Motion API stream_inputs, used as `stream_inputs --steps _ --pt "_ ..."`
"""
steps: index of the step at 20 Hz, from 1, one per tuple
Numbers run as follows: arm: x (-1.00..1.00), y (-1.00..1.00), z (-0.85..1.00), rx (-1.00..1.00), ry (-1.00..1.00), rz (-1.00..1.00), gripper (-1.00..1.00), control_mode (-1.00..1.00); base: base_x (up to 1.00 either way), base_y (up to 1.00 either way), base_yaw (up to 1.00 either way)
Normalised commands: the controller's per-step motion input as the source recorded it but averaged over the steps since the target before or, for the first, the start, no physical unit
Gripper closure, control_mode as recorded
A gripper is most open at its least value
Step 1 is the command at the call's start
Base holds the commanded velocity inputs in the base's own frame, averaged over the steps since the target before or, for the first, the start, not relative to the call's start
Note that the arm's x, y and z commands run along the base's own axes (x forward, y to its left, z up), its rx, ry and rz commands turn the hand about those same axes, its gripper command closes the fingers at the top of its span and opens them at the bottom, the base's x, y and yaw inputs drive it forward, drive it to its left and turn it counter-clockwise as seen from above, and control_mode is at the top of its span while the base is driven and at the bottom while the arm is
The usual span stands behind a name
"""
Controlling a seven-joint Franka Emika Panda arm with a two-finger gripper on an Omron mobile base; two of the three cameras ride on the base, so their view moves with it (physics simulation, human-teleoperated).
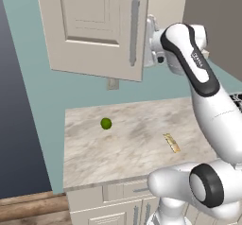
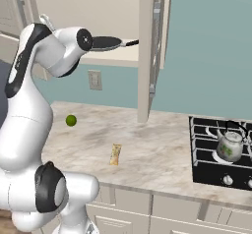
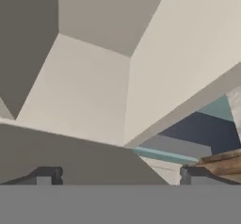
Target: Pick the pan from the cabinet and place it on the stove. Then turn on the stove burner for the pan.
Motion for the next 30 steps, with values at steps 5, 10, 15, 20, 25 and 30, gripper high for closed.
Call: stream_inputs --steps 5,10,15,20,25,30 --pt "-0.81 0.69 0.00 -0.01 -0.02 0.16 -1.00 -1.00 0.00 0.00 0.00" --pt "-0.85 0.79 0.00 -0.05 -0.04 0.14 -1.00 -1.00 0.00 0.00 0.00" --pt "-0.87 0.79 0.00 -0.07 -0.07 0.12 -1.00 -1.00 0.00 0.00 0.00" --pt "-0.69 0.81 0.00 -0.06 -0.04 0.09 -1.00 -1.00 0.00 0.00 0.00" --pt "-0.30 0.86 -0.01 -0.04 -0.01 0.06 -1.00 -1.00 0.00 0.00 0.00" --pt "0.00 0.82 -0.04 -0.02 0.01 0.03 -1.00 -1.00 0.00 0.00 0.00"
